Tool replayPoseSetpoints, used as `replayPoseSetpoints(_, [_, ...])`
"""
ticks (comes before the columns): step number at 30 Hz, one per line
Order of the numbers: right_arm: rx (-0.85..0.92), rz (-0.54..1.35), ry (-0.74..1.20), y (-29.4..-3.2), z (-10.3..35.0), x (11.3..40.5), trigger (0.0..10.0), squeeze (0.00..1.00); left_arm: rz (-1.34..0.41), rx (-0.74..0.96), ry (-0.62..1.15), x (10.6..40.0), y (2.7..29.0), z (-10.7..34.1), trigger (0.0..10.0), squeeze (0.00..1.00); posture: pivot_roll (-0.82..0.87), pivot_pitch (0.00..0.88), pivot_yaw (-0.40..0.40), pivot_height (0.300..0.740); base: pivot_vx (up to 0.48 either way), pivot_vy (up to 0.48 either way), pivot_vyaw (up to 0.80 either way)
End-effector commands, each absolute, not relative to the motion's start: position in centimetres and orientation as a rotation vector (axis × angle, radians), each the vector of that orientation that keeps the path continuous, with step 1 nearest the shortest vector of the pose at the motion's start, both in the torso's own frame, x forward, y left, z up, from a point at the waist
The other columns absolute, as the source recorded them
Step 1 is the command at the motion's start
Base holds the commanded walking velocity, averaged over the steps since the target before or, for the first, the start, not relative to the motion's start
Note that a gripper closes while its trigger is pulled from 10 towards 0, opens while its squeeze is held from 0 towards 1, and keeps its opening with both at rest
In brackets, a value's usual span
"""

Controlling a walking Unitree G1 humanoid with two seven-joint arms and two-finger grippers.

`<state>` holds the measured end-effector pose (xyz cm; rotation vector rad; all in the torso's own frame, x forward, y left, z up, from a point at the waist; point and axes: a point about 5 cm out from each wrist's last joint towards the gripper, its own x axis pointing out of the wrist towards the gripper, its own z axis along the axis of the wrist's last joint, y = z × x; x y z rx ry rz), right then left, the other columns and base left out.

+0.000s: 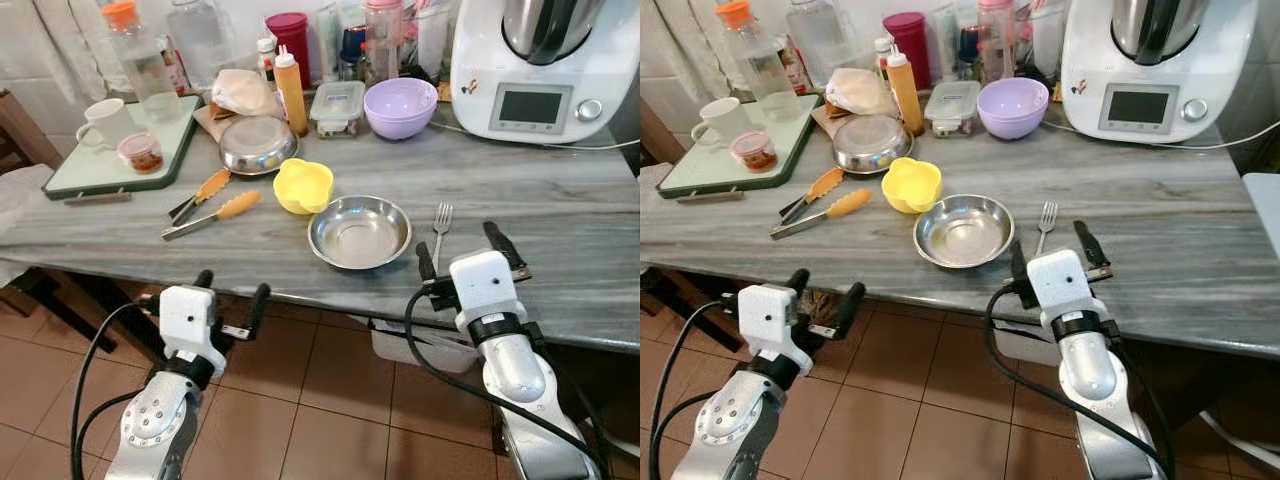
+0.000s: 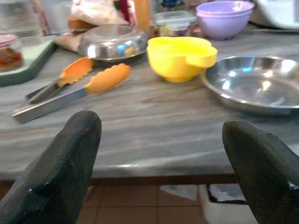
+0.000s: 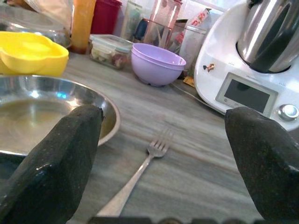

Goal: Setting the table

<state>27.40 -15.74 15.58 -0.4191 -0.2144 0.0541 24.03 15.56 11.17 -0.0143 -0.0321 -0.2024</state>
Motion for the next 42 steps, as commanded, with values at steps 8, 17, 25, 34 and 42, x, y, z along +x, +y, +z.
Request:
replayPoseSetpoints(8, [-0.402, 0.071, -0.195, -15.5, 15.4, 27.7, 10.0, 0.75, -0.162, -0.007, -0.026, 24.4, 16.1, 10.9, 10.0, 0.00, -0.22, 0.069, 0.116, 0.740, 0.000, 0.000, -0.78])
replayPoseSetpoints(17, [-0.392, 0.076, -0.188, -15.4, 15.1, 27.7, 10.0, 0.47, -0.127, 0.006, -0.021, 24.6, 16.2, 10.6, 10.0, 0.00, -0.22, 0.071, 0.121, 0.740, 0.000, 0.000, -0.38])
replayPoseSetpoints(25, [-0.367, 0.102, -0.184, -14.7, 14.9, 27.8, 10.0, 0.24, -0.100, 0.021, -0.001, 24.5, 16.3, 10.2, 10.0, 0.00, -0.22, 0.076, 0.117, 0.740, 0.000, 0.000, 0.00])
replayPoseSetpoints(34, [-0.362, 0.107, -0.166, -14.9, 14.6, 27.8, 10.0, 0.14, -0.084, 0.016, 0.010, 24.3, 16.4, 10.0, 10.0, 0.00, -0.22, 0.075, 0.113, 0.740, -0.085, 0.000, -0.49])
replayPoseSetpoints(42, [-0.369, 0.113, -0.162, -14.9, 14.5, 27.8, 10.0, 0.14, -0.082, 0.022, 0.014, 24.3, 16.4, 9.9, 10.0, 0.00, -0.22, 0.077, 0.111, 0.740, -0.311, 0.000, -0.16])
